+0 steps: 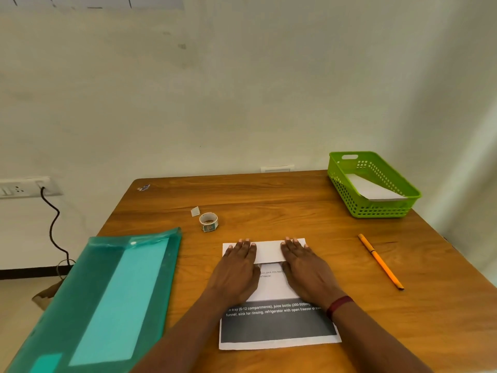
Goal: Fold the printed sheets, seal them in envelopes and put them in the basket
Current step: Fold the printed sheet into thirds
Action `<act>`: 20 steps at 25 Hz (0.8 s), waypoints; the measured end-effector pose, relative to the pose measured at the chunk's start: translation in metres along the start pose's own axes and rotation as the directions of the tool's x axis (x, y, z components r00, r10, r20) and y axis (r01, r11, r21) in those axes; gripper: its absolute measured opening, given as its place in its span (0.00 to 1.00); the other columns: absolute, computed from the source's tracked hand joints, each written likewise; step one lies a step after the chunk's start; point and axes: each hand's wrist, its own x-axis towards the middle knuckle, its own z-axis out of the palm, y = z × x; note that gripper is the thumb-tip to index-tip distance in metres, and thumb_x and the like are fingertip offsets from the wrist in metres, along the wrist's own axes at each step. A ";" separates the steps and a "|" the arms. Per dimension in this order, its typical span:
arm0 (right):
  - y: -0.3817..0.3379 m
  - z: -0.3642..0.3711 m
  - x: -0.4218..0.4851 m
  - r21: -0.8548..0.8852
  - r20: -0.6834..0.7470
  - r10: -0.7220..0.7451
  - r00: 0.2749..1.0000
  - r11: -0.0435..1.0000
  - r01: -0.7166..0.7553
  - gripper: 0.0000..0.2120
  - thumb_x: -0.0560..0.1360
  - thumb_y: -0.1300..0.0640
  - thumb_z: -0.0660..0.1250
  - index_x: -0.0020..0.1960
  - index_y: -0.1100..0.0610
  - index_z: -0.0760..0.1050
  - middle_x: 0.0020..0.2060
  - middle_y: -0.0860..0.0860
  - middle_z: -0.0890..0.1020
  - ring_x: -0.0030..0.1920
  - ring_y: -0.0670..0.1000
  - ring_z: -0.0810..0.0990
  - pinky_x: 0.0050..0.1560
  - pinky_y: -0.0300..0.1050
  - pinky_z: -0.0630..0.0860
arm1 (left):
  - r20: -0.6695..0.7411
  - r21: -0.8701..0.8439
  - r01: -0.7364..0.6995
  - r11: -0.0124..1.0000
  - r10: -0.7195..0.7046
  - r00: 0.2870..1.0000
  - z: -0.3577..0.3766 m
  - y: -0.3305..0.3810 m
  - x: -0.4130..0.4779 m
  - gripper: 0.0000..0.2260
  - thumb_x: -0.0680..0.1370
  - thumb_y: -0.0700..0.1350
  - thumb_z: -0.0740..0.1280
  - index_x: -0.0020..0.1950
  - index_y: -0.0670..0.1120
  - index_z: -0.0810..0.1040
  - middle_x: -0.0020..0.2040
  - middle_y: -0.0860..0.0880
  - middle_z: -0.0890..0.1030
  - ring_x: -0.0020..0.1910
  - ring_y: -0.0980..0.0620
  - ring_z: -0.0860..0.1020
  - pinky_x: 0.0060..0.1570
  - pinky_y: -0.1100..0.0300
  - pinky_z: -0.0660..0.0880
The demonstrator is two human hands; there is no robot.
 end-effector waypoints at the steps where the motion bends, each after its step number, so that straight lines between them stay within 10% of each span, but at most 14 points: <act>1: 0.000 0.000 -0.002 0.000 0.022 -0.005 1.000 1.000 0.005 0.33 0.79 0.41 0.41 0.78 0.58 0.57 0.77 0.56 0.58 0.77 0.53 0.56 0.76 0.49 0.52 | 0.002 0.010 -0.003 1.000 0.003 1.000 0.002 0.000 -0.002 0.27 0.83 0.53 0.49 0.80 0.43 0.51 0.80 0.43 0.51 0.79 0.47 0.49 0.78 0.52 0.49; 7: -0.020 0.000 -0.007 -0.039 0.127 -0.013 0.992 0.999 0.018 0.41 0.74 0.30 0.33 0.79 0.54 0.40 0.77 0.55 0.39 0.78 0.53 0.38 0.76 0.54 0.37 | 0.031 0.092 -0.052 0.994 0.049 0.998 0.011 -0.002 -0.002 0.27 0.83 0.55 0.44 0.80 0.47 0.47 0.81 0.47 0.45 0.79 0.47 0.41 0.78 0.48 0.43; 20: 0.002 -0.006 -0.008 0.000 0.150 0.066 0.987 0.998 -0.067 0.47 0.69 0.29 0.29 0.79 0.57 0.40 0.79 0.55 0.41 0.78 0.52 0.39 0.75 0.48 0.37 | 0.050 0.046 0.160 0.986 -0.163 0.985 0.013 -0.008 0.004 0.30 0.83 0.59 0.43 0.80 0.43 0.42 0.81 0.45 0.43 0.79 0.48 0.41 0.78 0.50 0.43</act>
